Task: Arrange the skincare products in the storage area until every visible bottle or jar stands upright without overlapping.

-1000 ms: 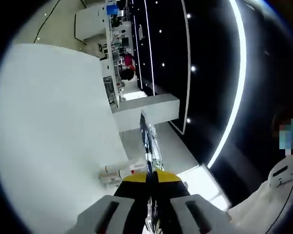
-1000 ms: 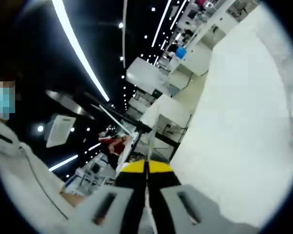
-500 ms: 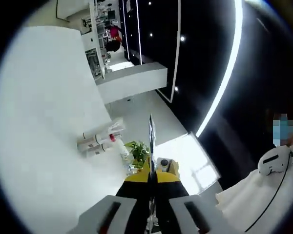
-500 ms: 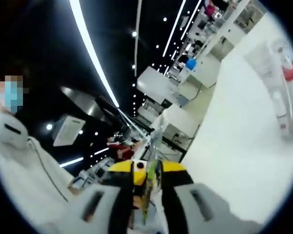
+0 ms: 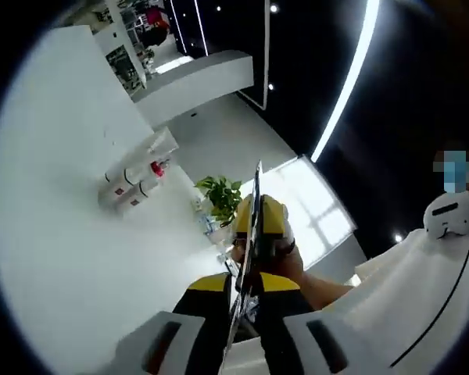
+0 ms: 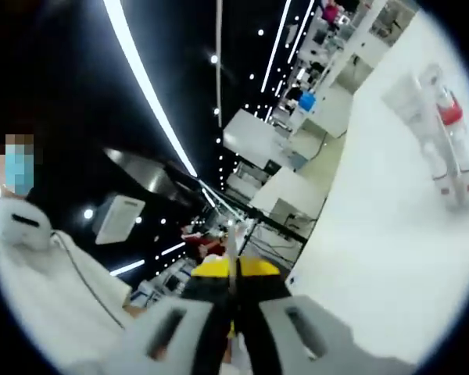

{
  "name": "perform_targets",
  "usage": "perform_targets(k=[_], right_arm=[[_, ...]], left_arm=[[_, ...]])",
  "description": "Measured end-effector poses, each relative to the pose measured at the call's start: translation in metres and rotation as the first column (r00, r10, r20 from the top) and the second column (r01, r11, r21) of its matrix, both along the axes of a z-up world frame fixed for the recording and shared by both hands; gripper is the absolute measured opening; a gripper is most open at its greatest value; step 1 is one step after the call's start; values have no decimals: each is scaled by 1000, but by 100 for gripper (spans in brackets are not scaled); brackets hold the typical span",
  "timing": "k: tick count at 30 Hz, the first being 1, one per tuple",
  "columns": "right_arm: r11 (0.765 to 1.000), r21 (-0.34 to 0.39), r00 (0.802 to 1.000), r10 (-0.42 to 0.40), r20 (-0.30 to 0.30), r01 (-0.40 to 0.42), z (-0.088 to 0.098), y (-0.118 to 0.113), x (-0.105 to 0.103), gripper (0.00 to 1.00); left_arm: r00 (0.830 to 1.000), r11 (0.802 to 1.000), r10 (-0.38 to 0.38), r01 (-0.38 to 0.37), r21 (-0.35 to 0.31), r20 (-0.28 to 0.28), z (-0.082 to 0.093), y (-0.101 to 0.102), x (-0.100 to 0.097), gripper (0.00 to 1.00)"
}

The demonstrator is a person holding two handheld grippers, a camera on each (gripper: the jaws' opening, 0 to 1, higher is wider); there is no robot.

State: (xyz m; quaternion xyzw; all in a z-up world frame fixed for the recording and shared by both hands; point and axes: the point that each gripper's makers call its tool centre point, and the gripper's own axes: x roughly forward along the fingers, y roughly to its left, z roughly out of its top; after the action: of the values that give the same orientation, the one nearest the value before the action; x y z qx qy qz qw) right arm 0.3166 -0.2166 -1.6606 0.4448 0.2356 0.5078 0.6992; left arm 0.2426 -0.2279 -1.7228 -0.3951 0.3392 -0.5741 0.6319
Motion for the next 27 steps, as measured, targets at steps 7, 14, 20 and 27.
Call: perform_targets(k=[7,14,20,27], right_arm=[[1000,15,999,2,-52,-1,0,-1,3,0],[1000,-2,999,11,-44,-11,-3,1,3,10],[991,-118,998,60,-19,-61,-24,6,-10,7],[995,-78,998,62,-22,-64,-20,6,-6,0]], left_arm=[[999,997,-45,44,-61,-10,10,-20,-10,5],[1000,998,-27,26,-59,-9,10,-16,-6,1],[997,989,56,-63,-136,-51,25,-1,15,1],[997,993,65,-68,-100,-31,22,1,18,3]])
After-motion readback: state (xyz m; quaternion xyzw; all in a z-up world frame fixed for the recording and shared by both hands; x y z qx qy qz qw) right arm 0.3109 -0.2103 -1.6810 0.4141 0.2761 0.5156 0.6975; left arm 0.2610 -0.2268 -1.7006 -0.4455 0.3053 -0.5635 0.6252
